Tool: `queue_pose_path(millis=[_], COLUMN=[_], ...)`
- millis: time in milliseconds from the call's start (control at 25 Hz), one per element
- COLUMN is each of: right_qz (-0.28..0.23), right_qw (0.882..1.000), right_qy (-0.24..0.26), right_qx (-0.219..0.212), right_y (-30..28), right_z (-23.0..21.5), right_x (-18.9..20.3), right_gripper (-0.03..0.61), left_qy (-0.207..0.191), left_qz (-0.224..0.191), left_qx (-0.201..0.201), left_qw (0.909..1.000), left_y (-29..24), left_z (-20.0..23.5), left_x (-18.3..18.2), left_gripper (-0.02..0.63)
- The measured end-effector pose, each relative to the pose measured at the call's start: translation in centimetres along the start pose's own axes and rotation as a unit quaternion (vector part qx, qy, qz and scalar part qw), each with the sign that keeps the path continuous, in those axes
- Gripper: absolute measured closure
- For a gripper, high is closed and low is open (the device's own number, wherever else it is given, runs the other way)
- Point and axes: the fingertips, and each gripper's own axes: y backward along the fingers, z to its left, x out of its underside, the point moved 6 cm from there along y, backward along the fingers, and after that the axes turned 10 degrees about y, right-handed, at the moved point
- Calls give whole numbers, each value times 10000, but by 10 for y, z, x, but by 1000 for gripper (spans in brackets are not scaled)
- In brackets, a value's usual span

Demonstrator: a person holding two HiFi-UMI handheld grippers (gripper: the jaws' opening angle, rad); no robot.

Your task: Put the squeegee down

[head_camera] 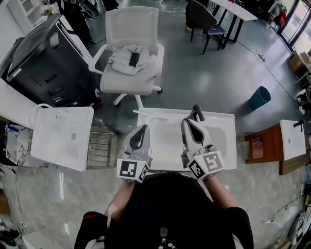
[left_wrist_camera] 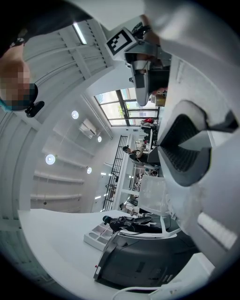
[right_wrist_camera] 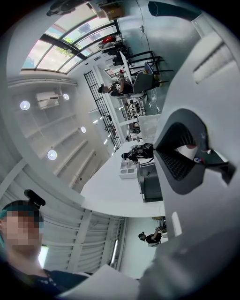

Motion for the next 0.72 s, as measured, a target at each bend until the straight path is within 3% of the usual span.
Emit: queue_pose_path(millis=[720], right_qz=[102], right_qw=[9997], right_qy=[2], right_qx=[-237], right_y=[-6], right_z=[17], right_x=[9], right_gripper=[577], left_qy=[31], left_qz=[9], left_qx=[-132], left_qw=[9999], left_y=[13], left_z=[8], left_x=[5], left_gripper=[612])
